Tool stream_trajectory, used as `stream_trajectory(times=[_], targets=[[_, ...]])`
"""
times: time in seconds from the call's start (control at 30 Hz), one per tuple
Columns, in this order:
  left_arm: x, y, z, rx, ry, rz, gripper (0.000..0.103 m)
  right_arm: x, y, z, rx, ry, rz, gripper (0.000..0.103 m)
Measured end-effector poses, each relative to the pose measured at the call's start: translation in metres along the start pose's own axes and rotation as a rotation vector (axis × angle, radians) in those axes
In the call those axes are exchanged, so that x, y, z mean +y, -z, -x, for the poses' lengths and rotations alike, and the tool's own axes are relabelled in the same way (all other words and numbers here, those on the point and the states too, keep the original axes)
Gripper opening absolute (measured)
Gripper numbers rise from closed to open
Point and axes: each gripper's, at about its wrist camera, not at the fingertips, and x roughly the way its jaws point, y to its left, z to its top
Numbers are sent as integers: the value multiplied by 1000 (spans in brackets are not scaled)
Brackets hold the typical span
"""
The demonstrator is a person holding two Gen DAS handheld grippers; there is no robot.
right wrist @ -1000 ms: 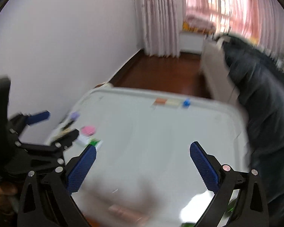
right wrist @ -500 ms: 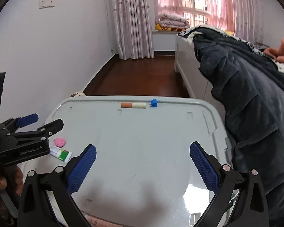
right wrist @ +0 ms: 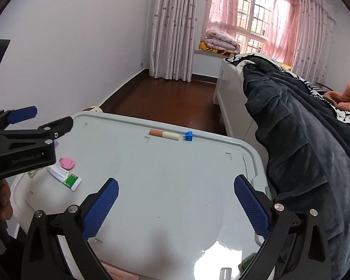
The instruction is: Collect trash
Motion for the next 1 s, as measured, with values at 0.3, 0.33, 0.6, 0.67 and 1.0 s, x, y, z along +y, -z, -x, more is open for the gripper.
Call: stream_trajectory(times=[0.3,0.33,0.6,0.67,1.0], targets=[[2,3,-4,33,79,40,92,1,1,-1,15,-35,-14,98],[1,3,-4,30,73,38,92,2,2,-1,16,-37,-15,98],[2,4,-1,2,3,20,92,5,5,-1,28,-51,-12,98],[2,4,-3,13,1,17,92,6,6,-1,29,-54,-10,98],[2,6,-2,7,-44,27,94,7,8,0,32,-62,-4,98]])
